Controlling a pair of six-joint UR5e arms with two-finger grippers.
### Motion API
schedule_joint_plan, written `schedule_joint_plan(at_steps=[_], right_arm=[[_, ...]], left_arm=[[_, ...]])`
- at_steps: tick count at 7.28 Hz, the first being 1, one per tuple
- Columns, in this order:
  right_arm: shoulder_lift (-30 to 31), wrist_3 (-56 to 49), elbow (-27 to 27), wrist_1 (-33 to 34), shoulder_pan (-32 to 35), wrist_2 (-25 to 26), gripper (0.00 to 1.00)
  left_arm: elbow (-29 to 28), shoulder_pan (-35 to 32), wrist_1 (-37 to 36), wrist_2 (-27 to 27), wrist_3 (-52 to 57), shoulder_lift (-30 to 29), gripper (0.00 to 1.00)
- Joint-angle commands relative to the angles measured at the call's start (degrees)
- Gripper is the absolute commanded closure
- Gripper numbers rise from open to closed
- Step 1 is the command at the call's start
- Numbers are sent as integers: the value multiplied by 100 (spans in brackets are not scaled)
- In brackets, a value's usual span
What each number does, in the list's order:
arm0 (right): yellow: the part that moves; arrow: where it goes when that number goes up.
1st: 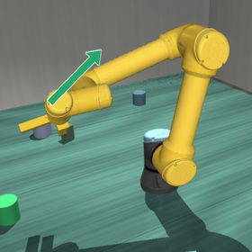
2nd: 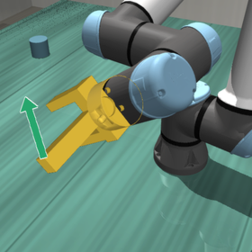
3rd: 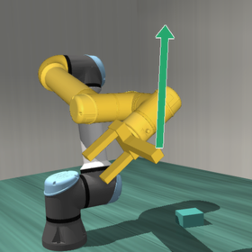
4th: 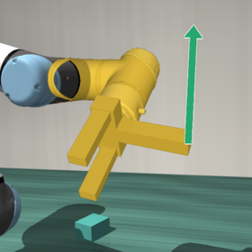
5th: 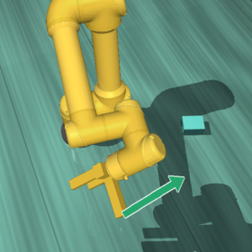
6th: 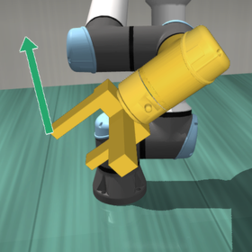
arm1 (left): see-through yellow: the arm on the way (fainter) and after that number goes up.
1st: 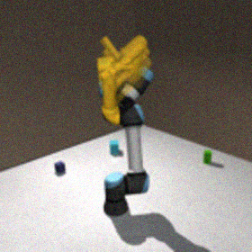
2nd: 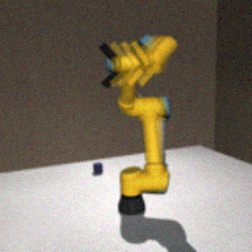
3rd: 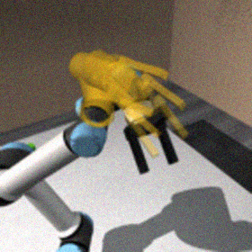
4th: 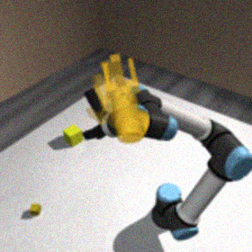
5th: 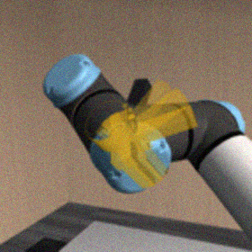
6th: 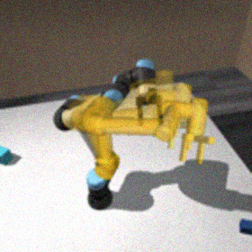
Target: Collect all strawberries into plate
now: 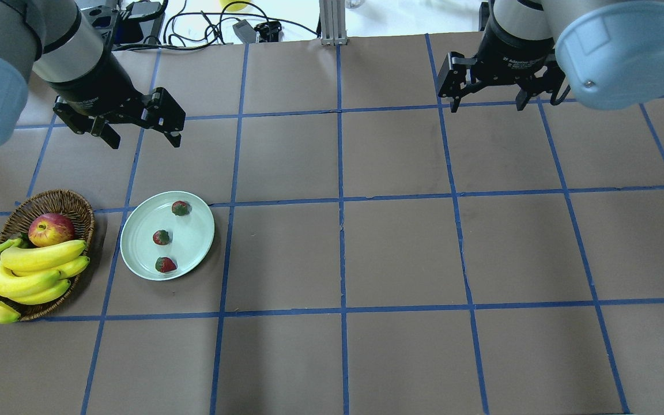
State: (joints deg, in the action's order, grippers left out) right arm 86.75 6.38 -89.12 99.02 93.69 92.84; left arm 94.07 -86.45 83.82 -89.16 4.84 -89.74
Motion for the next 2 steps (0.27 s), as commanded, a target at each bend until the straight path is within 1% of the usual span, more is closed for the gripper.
schedule_joint_plan(at_steps=[1, 2], right_arm=[[0, 3, 0, 3, 0, -3, 0], [-9, 3, 0, 3, 0, -3, 0]], left_arm=[[23, -4, -15, 13, -9, 9, 0], [15, -12, 20, 4, -9, 35, 0]])
